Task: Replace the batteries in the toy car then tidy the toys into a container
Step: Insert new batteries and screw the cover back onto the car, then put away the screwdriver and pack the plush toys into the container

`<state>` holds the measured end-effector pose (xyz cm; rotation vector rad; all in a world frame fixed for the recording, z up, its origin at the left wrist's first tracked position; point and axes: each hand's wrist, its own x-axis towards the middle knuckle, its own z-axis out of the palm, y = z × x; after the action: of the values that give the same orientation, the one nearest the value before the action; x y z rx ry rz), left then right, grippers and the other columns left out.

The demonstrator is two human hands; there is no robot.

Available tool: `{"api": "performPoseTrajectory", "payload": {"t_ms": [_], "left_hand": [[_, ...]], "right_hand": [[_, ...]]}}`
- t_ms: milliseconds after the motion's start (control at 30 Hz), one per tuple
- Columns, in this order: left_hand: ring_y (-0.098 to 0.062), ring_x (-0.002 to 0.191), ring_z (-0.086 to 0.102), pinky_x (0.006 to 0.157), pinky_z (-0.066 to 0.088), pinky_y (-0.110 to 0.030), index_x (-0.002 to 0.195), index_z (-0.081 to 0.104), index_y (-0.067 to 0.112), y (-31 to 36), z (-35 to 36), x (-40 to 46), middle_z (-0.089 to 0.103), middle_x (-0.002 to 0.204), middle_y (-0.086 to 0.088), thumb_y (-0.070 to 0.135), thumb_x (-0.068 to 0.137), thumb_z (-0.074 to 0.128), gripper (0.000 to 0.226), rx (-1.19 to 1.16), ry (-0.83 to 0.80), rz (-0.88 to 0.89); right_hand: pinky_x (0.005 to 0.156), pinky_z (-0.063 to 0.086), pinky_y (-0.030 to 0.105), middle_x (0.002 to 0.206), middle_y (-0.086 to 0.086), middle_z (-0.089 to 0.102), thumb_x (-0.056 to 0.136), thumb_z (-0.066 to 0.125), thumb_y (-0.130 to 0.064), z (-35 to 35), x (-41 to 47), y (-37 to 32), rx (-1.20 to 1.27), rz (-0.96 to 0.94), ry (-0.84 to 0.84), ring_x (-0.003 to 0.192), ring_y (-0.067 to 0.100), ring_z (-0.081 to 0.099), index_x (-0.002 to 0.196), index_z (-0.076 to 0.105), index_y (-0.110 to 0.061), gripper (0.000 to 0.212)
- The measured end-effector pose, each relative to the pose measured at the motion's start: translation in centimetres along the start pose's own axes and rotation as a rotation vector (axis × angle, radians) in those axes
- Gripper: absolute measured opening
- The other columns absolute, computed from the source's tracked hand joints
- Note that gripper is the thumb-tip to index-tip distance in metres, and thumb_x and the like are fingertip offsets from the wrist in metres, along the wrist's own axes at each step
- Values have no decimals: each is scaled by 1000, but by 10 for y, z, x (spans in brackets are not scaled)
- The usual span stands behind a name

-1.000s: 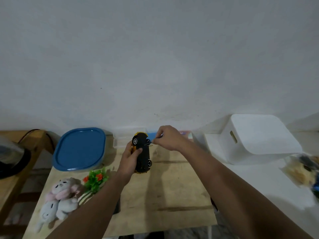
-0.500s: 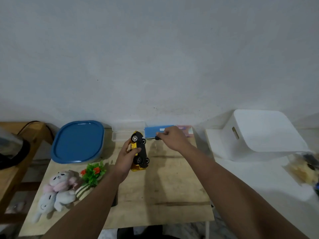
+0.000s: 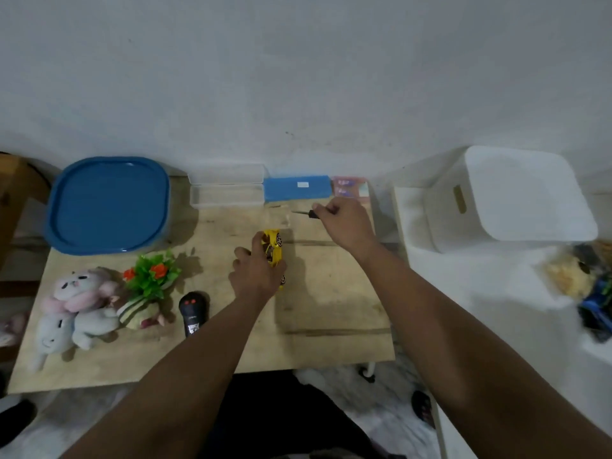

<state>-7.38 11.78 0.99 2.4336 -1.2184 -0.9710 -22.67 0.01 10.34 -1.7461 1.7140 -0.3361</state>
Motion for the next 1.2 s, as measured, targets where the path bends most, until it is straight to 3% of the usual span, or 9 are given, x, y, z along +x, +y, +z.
{"api": "performPoseTrajectory", "payload": {"t_ms": [200, 433, 533, 633, 700, 833, 1000, 1200], "left_hand": [[-40, 120, 44, 97, 43, -52, 162, 17, 35, 3, 35, 4, 37, 139, -17, 49, 91, 63, 86, 240, 36, -37], [-38, 126, 40, 100, 41, -50, 164, 3, 38, 3, 36, 8, 29, 150, -17, 62, 91, 61, 96, 320, -18, 21], [-40, 132, 36, 105, 36, -53, 163, 12, 36, -5, 18, 8, 26, 153, -14, 75, 89, 51, 93, 225, -5, 49], [-41, 142, 29, 110, 34, -57, 155, 36, 29, -14, -10, 24, 32, 156, -14, 63, 91, 59, 76, 27, 87, 54], [-40, 144, 29, 110, 36, -58, 153, 39, 24, -20, -32, 43, 33, 158, -15, 51, 92, 63, 71, -36, 152, 17], [-42, 144, 33, 114, 35, -54, 158, 35, 18, -34, -64, 85, 36, 159, -18, 32, 94, 68, 73, -140, 209, -82], [-43, 142, 36, 115, 36, -55, 165, 20, 21, -46, -66, 119, 38, 157, -18, 29, 94, 68, 86, -196, 265, -109], [-46, 143, 39, 112, 40, -61, 162, 17, 33, -57, -53, 150, 31, 165, -12, 44, 90, 73, 93, -253, 329, -95]], "right_hand": [[66, 44, 33, 70, 7, 65, 95, 61, -45, 15, 0, 18, 41, 0, 5, 70, 19, 61, 73, 66, -8, 43], [63, 45, 36, 68, 9, 64, 92, 65, -43, 27, -1, 17, 110, 3, -2, 69, 23, 61, 72, 66, -8, 41], [66, 52, 37, 67, 3, 68, 91, 67, -43, 31, 3, 9, 161, 24, -38, 70, 21, 66, 75, 68, -14, 33], [69, 57, 41, 72, -3, 69, 90, 69, -39, 35, 14, -6, 191, 3, -110, 70, 18, 67, 78, 67, -23, 20], [68, 55, 38, 79, -3, 69, 90, 70, -35, 36, 25, -20, 163, -43, -145, 71, 18, 64, 81, 66, -24, 14], [68, 49, 28, 91, -5, 66, 91, 71, -25, 48, 54, -50, 57, -114, -221, 81, 19, 66, 92, 64, -22, 7], [93, 52, 30, 113, 2, 72, 89, 71, -18, 98, 92, -74, -20, -179, -250, 103, 20, 67, 111, 73, -21, 23], [86, 57, 41, 108, 0, 74, 90, 67, -20, 168, 116, -83, -112, -276, -221, 99, 24, 68, 110, 74, -25, 22]]}}
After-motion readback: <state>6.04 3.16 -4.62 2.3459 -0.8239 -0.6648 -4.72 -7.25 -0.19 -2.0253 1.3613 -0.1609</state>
